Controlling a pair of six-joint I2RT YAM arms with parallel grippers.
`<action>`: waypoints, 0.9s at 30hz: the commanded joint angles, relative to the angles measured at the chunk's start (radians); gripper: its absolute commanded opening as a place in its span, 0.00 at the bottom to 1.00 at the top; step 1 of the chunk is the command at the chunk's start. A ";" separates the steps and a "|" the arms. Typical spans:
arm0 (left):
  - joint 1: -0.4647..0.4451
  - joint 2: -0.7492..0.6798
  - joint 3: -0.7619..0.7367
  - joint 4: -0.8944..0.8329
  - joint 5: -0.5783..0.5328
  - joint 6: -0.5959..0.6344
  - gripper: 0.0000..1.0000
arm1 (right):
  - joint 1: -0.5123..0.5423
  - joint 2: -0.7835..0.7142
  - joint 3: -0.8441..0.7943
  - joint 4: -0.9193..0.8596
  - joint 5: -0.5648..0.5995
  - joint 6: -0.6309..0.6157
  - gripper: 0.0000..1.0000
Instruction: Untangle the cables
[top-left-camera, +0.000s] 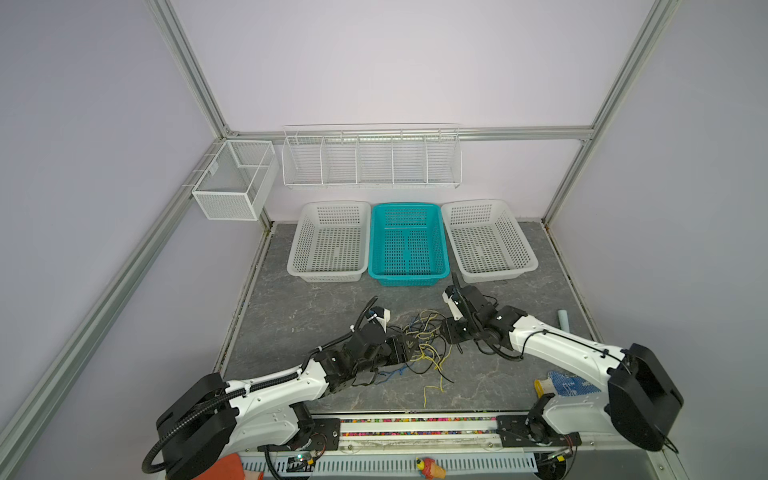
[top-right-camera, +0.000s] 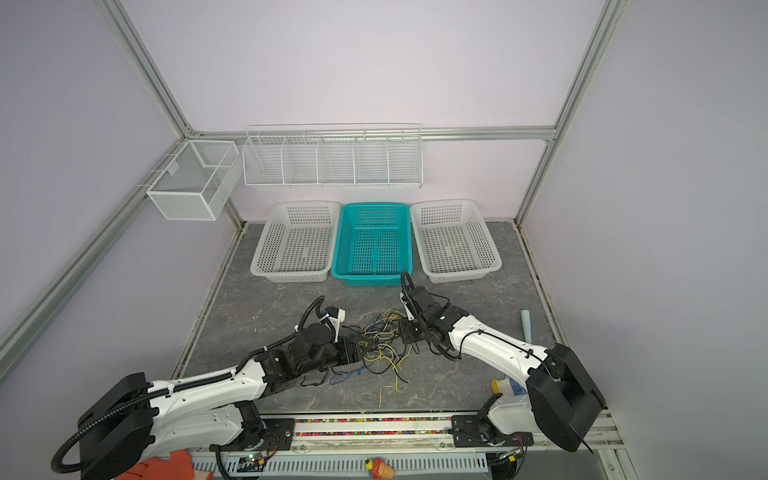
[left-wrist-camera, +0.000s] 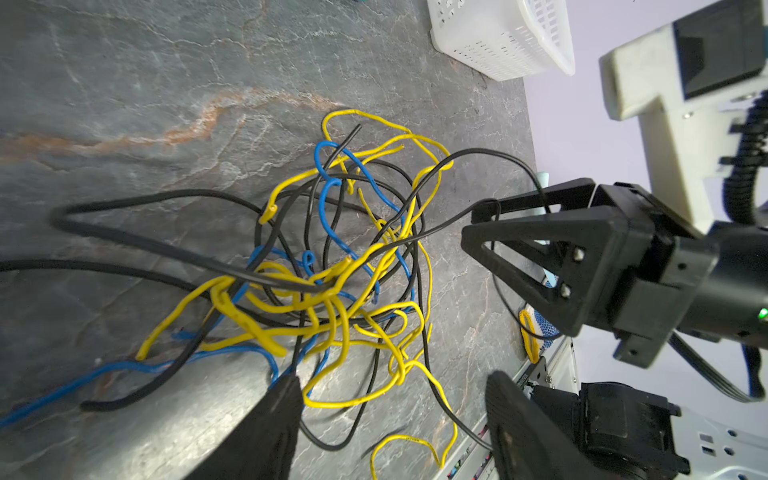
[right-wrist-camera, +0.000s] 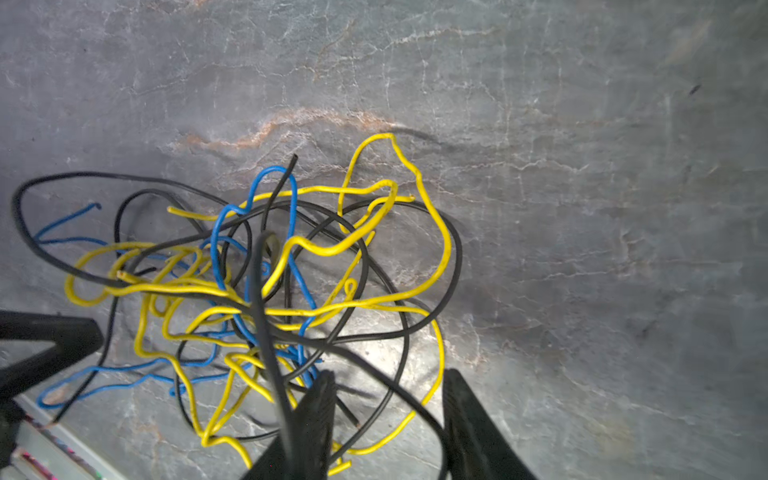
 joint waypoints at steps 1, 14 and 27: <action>0.003 -0.013 0.009 0.003 -0.005 -0.011 0.71 | -0.009 -0.013 -0.008 0.026 -0.031 -0.002 0.28; 0.004 0.067 0.015 0.055 0.000 -0.016 0.71 | -0.006 -0.330 0.237 -0.198 -0.105 0.002 0.06; 0.004 0.207 0.050 0.119 0.052 -0.027 0.69 | 0.012 -0.338 0.652 -0.427 -0.233 -0.018 0.06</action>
